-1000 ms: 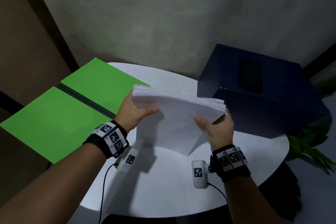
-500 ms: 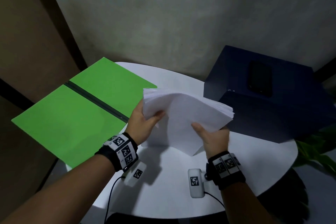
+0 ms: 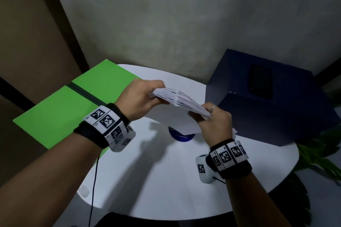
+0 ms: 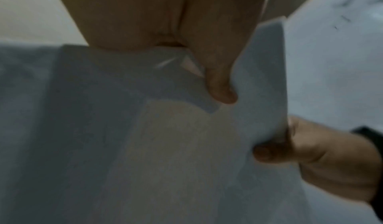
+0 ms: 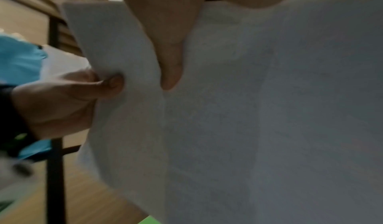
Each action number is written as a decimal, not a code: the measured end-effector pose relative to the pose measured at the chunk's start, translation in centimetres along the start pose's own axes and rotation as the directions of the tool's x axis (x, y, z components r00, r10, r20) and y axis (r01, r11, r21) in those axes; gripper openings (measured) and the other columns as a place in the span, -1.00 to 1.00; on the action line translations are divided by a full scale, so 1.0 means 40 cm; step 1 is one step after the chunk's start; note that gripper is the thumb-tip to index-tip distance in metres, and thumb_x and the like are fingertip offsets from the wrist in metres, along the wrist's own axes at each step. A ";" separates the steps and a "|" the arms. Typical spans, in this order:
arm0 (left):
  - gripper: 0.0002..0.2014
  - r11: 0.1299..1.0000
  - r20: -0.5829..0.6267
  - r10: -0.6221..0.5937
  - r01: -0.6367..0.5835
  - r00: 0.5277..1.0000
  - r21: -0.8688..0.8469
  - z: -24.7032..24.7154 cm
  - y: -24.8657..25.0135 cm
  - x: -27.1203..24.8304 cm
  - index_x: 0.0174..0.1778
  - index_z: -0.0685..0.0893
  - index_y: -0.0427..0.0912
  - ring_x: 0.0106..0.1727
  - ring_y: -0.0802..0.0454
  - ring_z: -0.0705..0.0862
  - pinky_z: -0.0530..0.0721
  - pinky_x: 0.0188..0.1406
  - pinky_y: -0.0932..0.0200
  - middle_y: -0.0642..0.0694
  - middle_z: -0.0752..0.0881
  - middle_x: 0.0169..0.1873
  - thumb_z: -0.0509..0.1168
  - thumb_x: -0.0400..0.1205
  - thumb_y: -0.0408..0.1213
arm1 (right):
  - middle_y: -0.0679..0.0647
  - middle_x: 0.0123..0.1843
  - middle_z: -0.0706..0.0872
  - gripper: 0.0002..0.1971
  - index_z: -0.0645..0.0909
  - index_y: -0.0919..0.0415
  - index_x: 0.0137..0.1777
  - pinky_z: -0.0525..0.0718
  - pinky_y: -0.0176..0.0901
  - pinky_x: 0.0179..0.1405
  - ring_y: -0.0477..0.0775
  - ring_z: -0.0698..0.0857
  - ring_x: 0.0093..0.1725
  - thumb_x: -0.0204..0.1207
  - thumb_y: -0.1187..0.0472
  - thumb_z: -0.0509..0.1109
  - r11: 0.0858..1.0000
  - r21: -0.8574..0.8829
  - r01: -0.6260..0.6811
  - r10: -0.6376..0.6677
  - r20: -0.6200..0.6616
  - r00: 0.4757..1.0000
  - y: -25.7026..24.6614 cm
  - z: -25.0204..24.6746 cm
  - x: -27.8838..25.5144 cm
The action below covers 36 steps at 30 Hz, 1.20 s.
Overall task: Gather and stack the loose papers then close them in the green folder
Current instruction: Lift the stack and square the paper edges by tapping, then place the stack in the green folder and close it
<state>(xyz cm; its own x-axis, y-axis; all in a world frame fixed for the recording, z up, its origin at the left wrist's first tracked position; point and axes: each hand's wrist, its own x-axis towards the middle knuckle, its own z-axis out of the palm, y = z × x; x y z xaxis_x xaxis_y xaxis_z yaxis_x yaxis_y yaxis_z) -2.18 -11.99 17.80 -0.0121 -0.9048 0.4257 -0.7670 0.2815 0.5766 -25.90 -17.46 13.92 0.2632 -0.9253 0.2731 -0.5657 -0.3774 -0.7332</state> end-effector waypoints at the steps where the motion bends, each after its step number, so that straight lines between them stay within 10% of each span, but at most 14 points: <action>1: -0.75 0.989 -0.009 -0.072 0.070 0.997 -0.127 0.002 -0.017 -0.012 -0.21 0.72 -0.11 -0.34 -0.10 0.64 0.58 -0.30 0.06 -0.06 0.72 -0.41 0.43 0.50 0.03 | -0.09 -0.22 0.75 -0.76 0.68 -0.08 -0.16 0.74 0.05 -0.13 0.04 0.71 -0.18 0.28 -0.06 0.66 0.997 0.002 -0.072 0.072 -0.066 0.995 0.016 -0.004 -0.008; 4: -0.83 0.851 -0.064 -0.343 0.282 0.937 -0.442 -0.001 -0.082 -0.062 -0.11 0.79 -0.08 -0.21 0.12 0.77 0.72 -0.08 0.18 0.09 0.85 -0.23 0.55 0.45 -0.39 | -0.11 0.47 0.47 -0.14 0.44 -0.15 0.43 0.50 0.10 0.47 0.02 0.45 0.46 0.11 0.01 0.75 0.962 0.008 -0.273 0.260 -0.335 0.906 0.102 -0.025 -0.045; 6: -0.70 0.739 -0.052 -0.459 0.348 0.887 -0.577 -0.004 -0.122 -0.092 -0.06 0.77 -0.08 -0.16 0.26 0.78 0.72 -0.03 0.27 0.24 0.84 -0.20 0.51 0.44 -0.56 | -0.04 0.59 0.36 0.15 0.17 -0.20 0.60 0.43 0.10 0.55 0.01 0.40 0.56 0.06 0.14 0.79 0.855 0.342 -0.390 0.484 -0.258 0.836 0.144 -0.033 -0.053; 9: -0.70 0.681 -0.039 -0.541 0.410 0.840 -0.606 0.021 -0.147 -0.116 0.04 0.75 -0.14 -0.10 0.28 0.80 0.73 -0.02 0.31 0.27 0.84 -0.16 0.47 0.46 -0.56 | 0.10 0.28 0.73 -0.25 0.50 -0.02 0.39 0.64 0.25 0.35 0.13 0.73 0.26 0.21 0.32 0.72 0.672 0.619 -0.406 0.522 -0.007 0.853 0.167 -0.032 -0.036; 12: -0.71 0.653 -0.151 -0.629 0.414 0.763 -0.634 0.086 -0.110 -0.136 0.11 0.72 -0.25 -0.20 0.35 0.78 0.70 -0.13 0.39 0.28 0.83 -0.22 0.47 0.49 -0.52 | 0.11 -0.07 0.85 -0.77 0.74 0.10 -0.09 0.80 0.18 0.05 0.13 0.84 -0.04 0.33 0.36 0.65 0.721 0.559 -0.409 0.507 -0.024 0.861 0.137 -0.036 -0.038; 14: -0.70 0.674 -0.254 -0.663 0.413 0.704 -0.613 0.128 -0.074 -0.160 0.18 0.71 -0.37 -0.29 0.26 0.77 0.60 -0.18 0.54 0.06 0.85 -0.16 0.47 0.53 -0.44 | -0.06 -0.12 0.80 -0.73 0.68 0.02 -0.12 0.80 -0.16 -0.13 -0.08 0.80 -0.13 0.32 0.33 0.66 0.746 0.557 -0.366 0.495 -0.094 0.864 0.125 -0.031 -0.064; 15: -0.67 0.669 -0.259 -0.686 0.450 0.680 -0.592 0.149 -0.067 -0.179 0.19 0.69 -0.48 -0.34 0.14 0.75 0.77 -0.27 0.29 0.20 0.64 -0.21 0.46 0.55 -0.41 | -0.14 -0.12 0.75 -0.69 0.63 -0.02 -0.11 0.77 -0.31 -0.19 -0.18 0.75 -0.15 0.32 0.31 0.67 0.742 0.561 -0.368 0.509 -0.113 0.853 0.128 -0.020 -0.085; 16: -0.63 0.643 -0.224 -0.716 0.499 0.661 -0.581 0.172 -0.071 -0.203 0.21 0.65 -0.55 -0.36 0.07 0.74 0.56 -0.01 -0.01 -0.39 0.52 0.14 0.45 0.56 -0.37 | -0.19 -0.13 0.70 -0.67 0.60 -0.02 -0.09 0.72 -0.44 -0.27 -0.23 0.71 -0.16 0.32 0.28 0.67 0.738 0.548 -0.394 0.534 -0.117 0.837 0.133 -0.005 -0.108; 18: -0.56 0.587 -0.121 -0.750 0.571 0.650 -0.574 0.219 -0.099 -0.264 0.33 0.59 -0.39 -0.13 0.23 0.79 0.77 0.06 -0.01 -0.23 0.79 0.04 0.45 0.56 -0.32 | -0.16 -0.13 0.67 -0.65 0.60 0.07 0.02 0.62 -0.59 -0.38 -0.14 0.71 -0.15 0.33 0.25 0.67 0.720 0.491 -0.491 0.586 -0.050 0.809 0.156 0.034 -0.154; 22: -0.66 0.591 -0.048 -0.760 0.659 0.648 -0.466 0.265 -0.153 -0.317 0.31 0.54 0.00 0.14 0.04 0.71 0.65 0.30 -0.19 0.05 0.73 0.14 0.36 0.64 -0.34 | -0.13 -0.16 0.70 -0.73 0.66 0.21 0.12 0.58 -0.63 -0.39 -0.06 0.71 -0.14 0.45 0.27 0.58 0.721 0.383 -0.578 0.610 0.044 0.791 0.210 0.069 -0.167; 27: -0.71 0.565 0.034 -0.772 0.710 0.635 -0.420 0.227 -0.229 -0.281 0.23 0.59 -0.05 0.14 -0.05 0.74 0.68 0.18 -0.11 0.00 0.77 0.13 0.40 0.62 -0.14 | -0.14 -0.13 0.73 -0.82 0.64 0.15 0.07 0.63 -0.58 -0.25 -0.26 0.70 -0.15 0.51 0.25 0.52 0.812 0.267 -0.520 0.540 -0.001 0.842 0.251 0.040 -0.134; 31: -0.60 0.399 0.213 -0.879 0.903 0.426 -0.160 0.286 -0.278 -0.337 0.30 0.49 -0.02 -0.10 -0.14 0.79 0.75 0.01 -0.14 -0.10 0.81 -0.14 0.30 0.59 0.04 | 0.03 0.04 0.69 -0.72 0.60 0.31 0.31 0.53 -0.22 0.05 0.12 0.72 0.09 0.63 0.30 0.35 0.790 0.078 -0.608 0.595 0.137 0.792 0.341 0.096 -0.159; 36: -0.42 0.476 0.227 -0.857 0.880 0.463 0.000 0.363 -0.267 -0.360 0.25 0.50 -0.30 -0.43 -0.01 0.66 0.65 -0.44 0.16 -0.09 0.72 -0.39 0.10 0.44 0.03 | 0.22 0.34 0.66 -0.63 0.49 0.31 0.45 0.47 -0.18 0.19 0.27 0.64 0.32 0.66 0.28 0.28 0.696 -0.028 -0.717 0.711 0.168 0.683 0.411 0.163 -0.202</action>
<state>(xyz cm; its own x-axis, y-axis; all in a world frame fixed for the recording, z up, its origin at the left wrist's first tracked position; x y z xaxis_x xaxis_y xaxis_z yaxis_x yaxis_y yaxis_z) -3.14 -6.61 -4.61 0.5056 -0.7330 -0.4551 -0.3755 -0.6619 0.6488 -32.23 -15.93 -4.41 -0.0908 -0.8939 -0.4390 -0.6044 0.3999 -0.6891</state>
